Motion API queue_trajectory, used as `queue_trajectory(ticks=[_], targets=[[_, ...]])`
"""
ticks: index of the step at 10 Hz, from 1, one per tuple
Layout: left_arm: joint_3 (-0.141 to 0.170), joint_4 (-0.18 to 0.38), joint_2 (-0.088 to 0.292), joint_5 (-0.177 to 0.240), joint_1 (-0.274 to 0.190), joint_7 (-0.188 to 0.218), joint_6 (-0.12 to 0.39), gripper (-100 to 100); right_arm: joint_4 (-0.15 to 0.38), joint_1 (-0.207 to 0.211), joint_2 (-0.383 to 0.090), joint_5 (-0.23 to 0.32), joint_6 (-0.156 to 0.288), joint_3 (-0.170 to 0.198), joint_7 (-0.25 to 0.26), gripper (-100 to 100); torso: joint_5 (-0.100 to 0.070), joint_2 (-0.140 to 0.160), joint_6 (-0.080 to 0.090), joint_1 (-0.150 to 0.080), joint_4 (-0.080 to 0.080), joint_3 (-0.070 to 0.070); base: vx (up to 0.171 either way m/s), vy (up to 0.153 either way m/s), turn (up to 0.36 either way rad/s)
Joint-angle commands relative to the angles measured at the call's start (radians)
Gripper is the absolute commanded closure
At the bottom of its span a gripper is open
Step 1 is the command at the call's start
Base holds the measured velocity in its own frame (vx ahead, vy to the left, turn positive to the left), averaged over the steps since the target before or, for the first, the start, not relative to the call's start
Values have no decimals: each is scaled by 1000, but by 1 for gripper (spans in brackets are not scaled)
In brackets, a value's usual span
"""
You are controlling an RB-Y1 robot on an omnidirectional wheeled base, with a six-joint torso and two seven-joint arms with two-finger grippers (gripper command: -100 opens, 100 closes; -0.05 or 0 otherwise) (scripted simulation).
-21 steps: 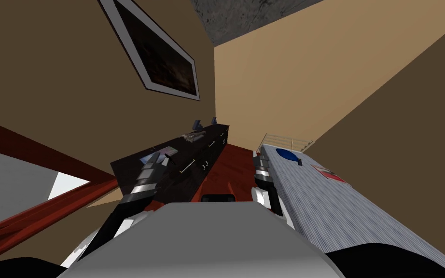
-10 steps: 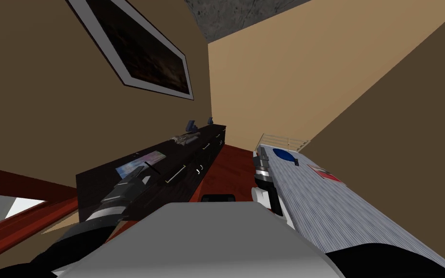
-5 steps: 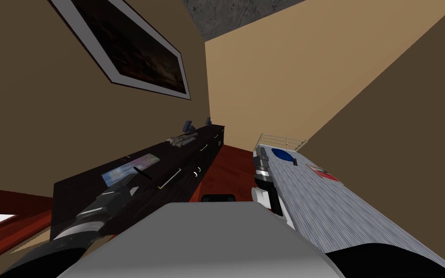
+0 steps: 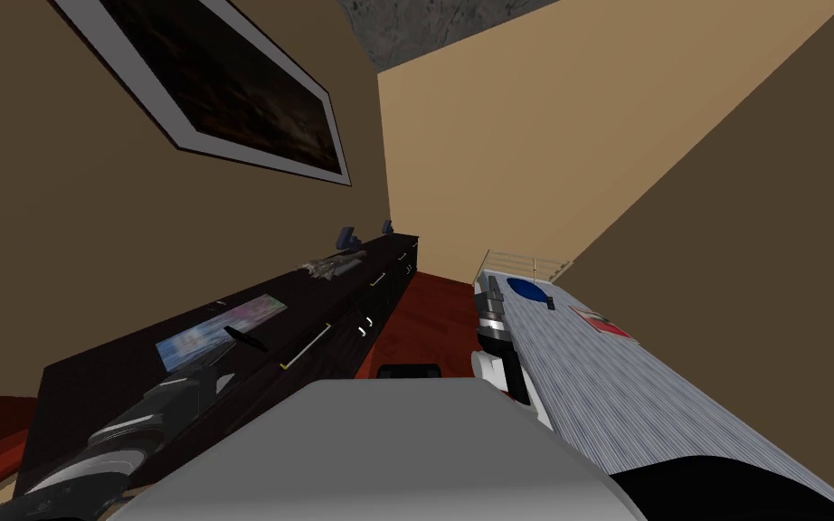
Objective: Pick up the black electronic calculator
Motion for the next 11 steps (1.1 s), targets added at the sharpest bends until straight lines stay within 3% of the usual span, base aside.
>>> queue_trajectory(ticks=[1,2,3,4,5,6,7,8,9,10,11], targets=[[30,-9,21,48,50,-18,36,-100,0,0,0,0,0,0,0,0,0,0,0,0,0,0,71,-14,-59],[30,-9,21,48,66,-18,36,-100,0,0,0,0,0,0,0,0,0,0,0,0,0,0,62,-9,-37],[57,-14,42,90,104,-34,67,-100,0,0,0,0,0,0,0,0,0,0,0,0,0,0,73,-2,-77],[57,-14,42,91,117,-34,67,-100,0,0,0,0,0,0,0,0,0,-1,0,1,0,0,60,12,-35],[83,-19,63,135,153,-53,96,-100,0,0,0,0,0,0,0,0,0,0,0,1,0,0,70,14,-84],[83,-19,63,135,166,-53,96,-100,0,0,0,0,0,0,0,0,0,0,0,1,0,0,59,19,-41],[110,-22,85,179,202,-72,123,-100,0,0,0,0,0,0,0,0,0,0,0,2,0,0,72,23,-76],[110,-22,85,179,215,-72,123,-100,0,0,0,0,0,0,0,0,0,-1,0,2,0,0,53,26,-41],[136,-25,107,222,252,-94,149,-100,0,0,0,0,0,0,0,0,1,0,0,2,0,0,68,40,-76],[136,-25,107,223,262,-94,149,-100,0,0,0,0,0,0,0,0,1,0,0,3,0,0,67,31,-48],[161,-27,130,267,305,-116,174,-100,0,0,0,0,0,0,0,0,1,0,0,3,0,0,79,39,-92]])
